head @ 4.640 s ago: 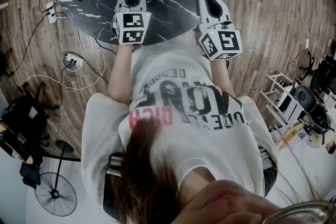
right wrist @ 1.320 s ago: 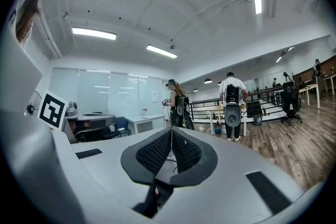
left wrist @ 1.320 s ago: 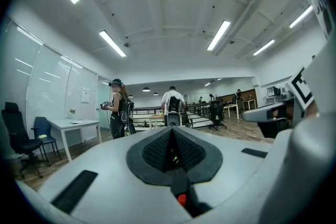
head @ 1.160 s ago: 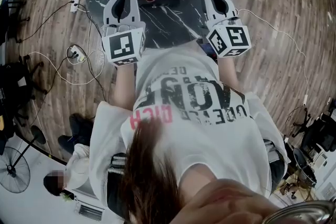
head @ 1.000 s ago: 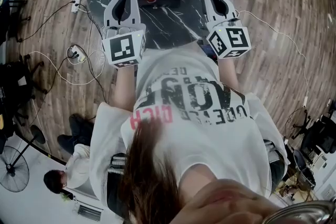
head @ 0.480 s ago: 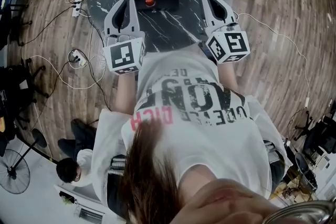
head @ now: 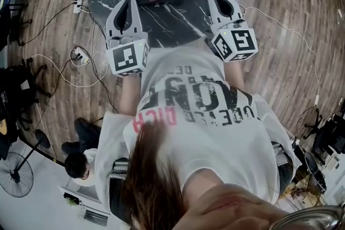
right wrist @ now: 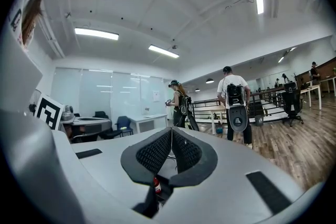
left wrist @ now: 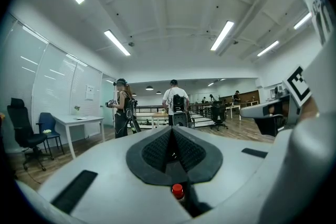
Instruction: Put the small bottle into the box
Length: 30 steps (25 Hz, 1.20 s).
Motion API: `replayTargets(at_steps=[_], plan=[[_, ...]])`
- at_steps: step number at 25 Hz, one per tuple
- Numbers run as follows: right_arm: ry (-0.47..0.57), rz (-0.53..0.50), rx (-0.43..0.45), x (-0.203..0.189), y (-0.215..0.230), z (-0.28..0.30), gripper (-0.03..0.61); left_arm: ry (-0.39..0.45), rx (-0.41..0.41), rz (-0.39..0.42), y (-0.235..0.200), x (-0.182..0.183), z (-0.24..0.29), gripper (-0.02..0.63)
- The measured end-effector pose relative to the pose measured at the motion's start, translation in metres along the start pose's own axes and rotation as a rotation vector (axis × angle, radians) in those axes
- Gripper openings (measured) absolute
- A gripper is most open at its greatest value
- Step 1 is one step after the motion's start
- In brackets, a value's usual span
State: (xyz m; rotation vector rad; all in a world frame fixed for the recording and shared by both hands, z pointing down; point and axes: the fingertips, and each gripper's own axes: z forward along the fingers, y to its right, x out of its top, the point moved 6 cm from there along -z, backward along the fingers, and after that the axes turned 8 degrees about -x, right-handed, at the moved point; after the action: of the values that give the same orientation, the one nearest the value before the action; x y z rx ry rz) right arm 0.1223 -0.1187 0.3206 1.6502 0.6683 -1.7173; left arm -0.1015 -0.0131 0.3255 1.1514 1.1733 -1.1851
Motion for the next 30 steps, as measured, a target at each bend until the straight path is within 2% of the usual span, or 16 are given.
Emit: replayTargets(at_steps=[10, 30], plan=[[-0.005, -0.006, 0.021, -0.003, -0.009, -0.002, 0.002, 0.012, -0.006, -0.024, 0.001, -0.005, -0.006, 0.005], [-0.005, -0.018, 0.056, -0.001, -0.016, 0.002, 0.002, 0.026, -0.016, -0.023, -0.001, 0.003, -0.009, 0.005]])
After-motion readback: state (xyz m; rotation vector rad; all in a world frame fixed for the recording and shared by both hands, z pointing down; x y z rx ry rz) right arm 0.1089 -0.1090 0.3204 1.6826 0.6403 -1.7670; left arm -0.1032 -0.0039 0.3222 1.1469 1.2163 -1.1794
